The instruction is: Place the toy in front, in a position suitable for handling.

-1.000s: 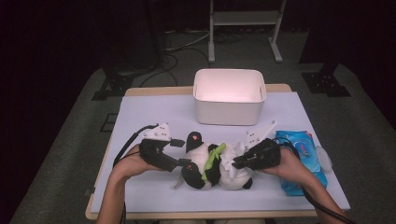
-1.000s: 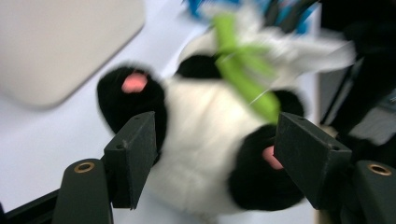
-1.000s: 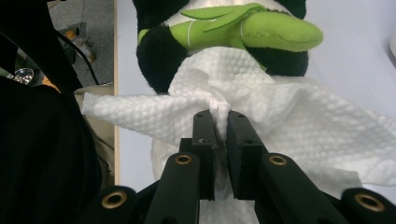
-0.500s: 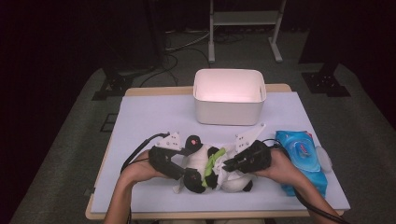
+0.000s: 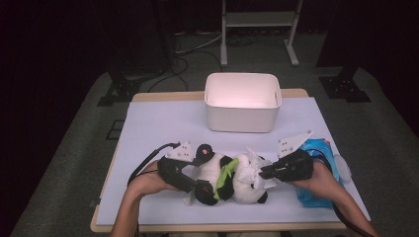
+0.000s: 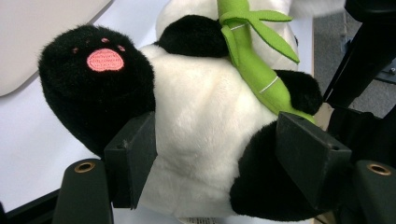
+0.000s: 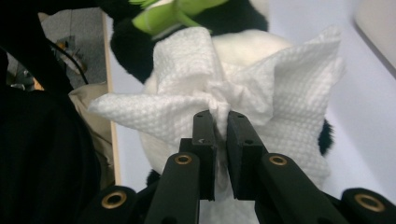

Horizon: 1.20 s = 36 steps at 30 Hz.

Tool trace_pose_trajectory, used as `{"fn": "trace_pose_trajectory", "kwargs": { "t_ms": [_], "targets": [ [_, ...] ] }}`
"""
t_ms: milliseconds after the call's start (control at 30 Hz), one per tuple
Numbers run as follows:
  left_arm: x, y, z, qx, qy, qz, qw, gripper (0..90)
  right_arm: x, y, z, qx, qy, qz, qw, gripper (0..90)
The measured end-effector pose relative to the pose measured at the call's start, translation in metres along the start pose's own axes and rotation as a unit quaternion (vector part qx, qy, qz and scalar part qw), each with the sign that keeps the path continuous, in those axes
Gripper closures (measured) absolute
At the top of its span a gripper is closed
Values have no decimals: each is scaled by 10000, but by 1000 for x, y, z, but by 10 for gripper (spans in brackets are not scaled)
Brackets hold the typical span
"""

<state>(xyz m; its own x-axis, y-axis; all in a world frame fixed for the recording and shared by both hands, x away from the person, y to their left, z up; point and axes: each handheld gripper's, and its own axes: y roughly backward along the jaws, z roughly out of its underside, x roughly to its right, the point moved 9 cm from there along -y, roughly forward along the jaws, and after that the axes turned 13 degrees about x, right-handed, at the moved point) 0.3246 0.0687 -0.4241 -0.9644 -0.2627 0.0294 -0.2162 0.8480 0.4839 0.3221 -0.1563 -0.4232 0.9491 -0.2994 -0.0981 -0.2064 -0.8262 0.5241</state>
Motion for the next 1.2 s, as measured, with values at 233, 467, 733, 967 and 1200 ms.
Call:
{"fn": "trace_pose_trajectory", "kwargs": {
  "t_ms": [233, 467, 733, 967, 1200],
  "targets": [
    [3, -1, 1, -47, -45, 30, 10000, 294, 3, -10, -18, 94, 103, -52, 9999, 815],
    [2, -1, 2, -36, -36, 30, 10000, 293, 3, -26, -35, 66, 219, -139, 9996, 814],
    [4, -1, 2, -66, -26, 54, 10000, 293, 6, -14, -19, 159, -3, -75, 9998, 813],
    [4, -1, 2, -79, -34, 48, 10000, 293, 5, 1, 3, 242, -189, 16, 9995, 812],
    [5, -1, 3, -89, -31, 48, 9999, 292, 0, 6, 18, 251, -295, -2, 9993, 811]
  ]
}}
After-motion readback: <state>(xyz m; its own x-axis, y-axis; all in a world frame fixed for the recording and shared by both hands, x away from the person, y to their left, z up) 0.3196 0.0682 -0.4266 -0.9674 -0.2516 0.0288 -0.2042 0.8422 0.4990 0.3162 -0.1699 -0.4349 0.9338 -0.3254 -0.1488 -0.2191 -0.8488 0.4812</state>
